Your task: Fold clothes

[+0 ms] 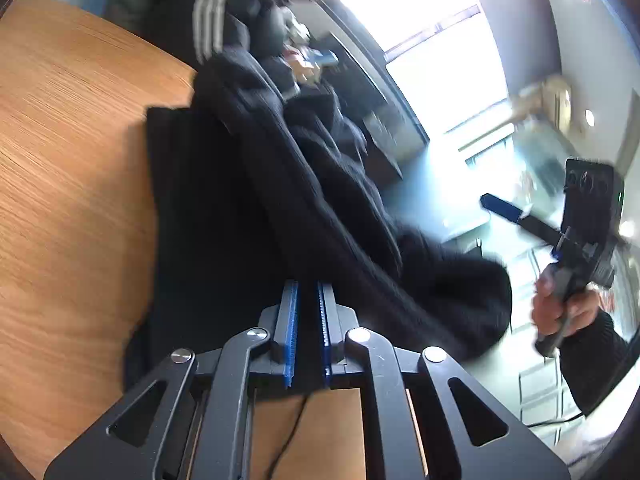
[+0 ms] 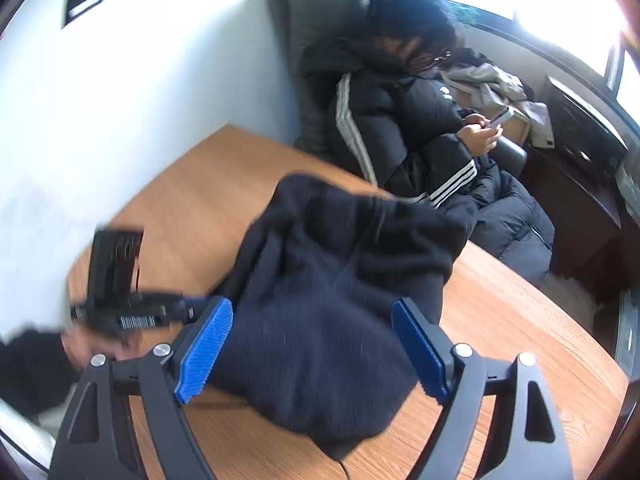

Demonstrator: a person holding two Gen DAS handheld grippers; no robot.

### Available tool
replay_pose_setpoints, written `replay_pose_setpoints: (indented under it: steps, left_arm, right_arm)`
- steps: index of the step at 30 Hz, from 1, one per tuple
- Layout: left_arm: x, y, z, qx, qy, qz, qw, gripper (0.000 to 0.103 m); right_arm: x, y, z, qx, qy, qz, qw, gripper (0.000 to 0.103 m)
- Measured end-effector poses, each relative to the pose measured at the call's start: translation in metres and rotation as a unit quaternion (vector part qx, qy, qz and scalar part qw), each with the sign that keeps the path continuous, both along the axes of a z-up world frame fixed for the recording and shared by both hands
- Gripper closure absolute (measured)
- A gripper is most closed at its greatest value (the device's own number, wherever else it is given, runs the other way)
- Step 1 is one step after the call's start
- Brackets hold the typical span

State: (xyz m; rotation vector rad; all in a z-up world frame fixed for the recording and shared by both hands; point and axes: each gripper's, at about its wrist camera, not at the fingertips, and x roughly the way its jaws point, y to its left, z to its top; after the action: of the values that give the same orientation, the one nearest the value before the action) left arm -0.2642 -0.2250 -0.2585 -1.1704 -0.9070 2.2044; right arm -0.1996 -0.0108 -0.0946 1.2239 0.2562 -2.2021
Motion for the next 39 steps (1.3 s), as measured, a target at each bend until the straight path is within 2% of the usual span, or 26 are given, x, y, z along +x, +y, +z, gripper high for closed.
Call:
replay_pose_setpoints:
  steps: [1,2,3,5,9,11,13,16,18,20,21,22,23,24,25,28,31,34,37,39]
  left_arm:
    - [0.005,-0.001,0.005,-0.006,-0.001,-0.010,0.9999,0.083]
    - [0.032,-0.012,0.020,-0.014,0.003,-0.014,0.9998,0.073]
    - [0.057,-0.021,0.032,-0.023,0.007,-0.015,0.9996,0.068]
    - [0.081,-0.023,0.039,-0.040,0.015,0.005,0.9991,0.047]
    - [0.097,-0.020,0.030,-0.046,0.048,0.030,0.9973,0.042]
    - [0.095,-0.016,0.021,-0.063,0.065,0.023,0.9957,0.042]
    - [0.093,-0.012,0.016,-0.079,0.079,0.013,0.9937,0.041]
    - [0.049,0.005,-0.005,-0.087,0.090,0.007,0.9921,0.042]
    - [0.078,-0.013,0.009,-0.086,0.104,0.017,0.9907,0.043]
    - [0.068,-0.012,0.015,-0.085,0.117,0.019,0.9893,0.040]
    - [0.059,-0.008,0.010,-0.095,0.109,0.017,0.9893,0.039]
    - [0.048,-0.003,0.002,-0.103,0.101,0.015,0.9894,0.036]
    - [0.029,0.005,-0.015,-0.109,0.089,0.014,0.9900,0.040]
    - [0.029,0.006,-0.018,-0.122,0.078,0.018,0.9892,0.046]
    - [0.030,0.007,-0.022,-0.147,0.075,0.024,0.9861,0.064]
    - [0.033,0.004,-0.026,-0.150,0.071,0.036,0.9854,0.066]
    - [0.033,0.002,-0.029,-0.148,0.065,0.041,0.9859,0.069]
    - [0.034,-0.005,-0.035,-0.129,0.061,0.053,0.9883,0.076]
    - [0.036,-0.005,-0.041,-0.118,0.062,0.054,0.9896,0.077]
    - [0.041,-0.011,-0.037,-0.110,0.064,0.051,0.9906,0.079]
  right_arm:
    - [0.011,0.000,-0.010,0.014,0.015,0.015,1.000,0.016]
    - [0.022,-0.001,-0.020,0.029,0.030,0.030,0.999,0.016]
    - [0.030,-0.004,-0.035,0.054,0.053,0.048,0.996,0.016]
    - [0.052,-0.022,-0.052,0.094,0.089,0.090,0.988,0.016]
    - [0.087,-0.050,-0.089,0.146,0.141,0.181,0.962,0.017]
    - [0.101,-0.052,-0.100,0.159,0.179,0.197,0.951,0.017]
    - [0.106,-0.053,-0.107,0.177,0.209,0.173,0.946,0.016]
    - [0.095,-0.065,-0.122,0.228,0.275,0.122,0.926,0.017]
    - [0.083,-0.076,-0.134,0.237,0.281,0.120,0.922,0.016]
    - [0.074,-0.087,-0.150,0.258,0.272,0.129,0.918,0.022]
    - [0.071,-0.089,-0.155,0.260,0.264,0.129,0.920,0.029]
    - [0.066,-0.087,-0.156,0.252,0.248,0.120,0.928,0.049]
    - [0.060,-0.083,-0.151,0.230,0.234,0.101,0.939,0.061]
    - [0.054,-0.078,-0.144,0.208,0.219,0.080,0.950,0.068]
    - [0.047,-0.074,-0.138,0.185,0.203,0.059,0.960,0.074]
    - [0.035,-0.067,-0.107,0.145,0.190,0.023,0.971,0.079]
    - [0.026,-0.072,-0.078,0.127,0.183,0.005,0.975,0.079]
    - [0.020,-0.093,-0.055,0.121,0.185,0.006,0.975,0.079]
    - [0.017,-0.124,-0.073,0.139,0.182,0.030,0.973,0.079]
    - [0.009,-0.137,-0.106,0.165,0.150,0.040,0.974,0.078]
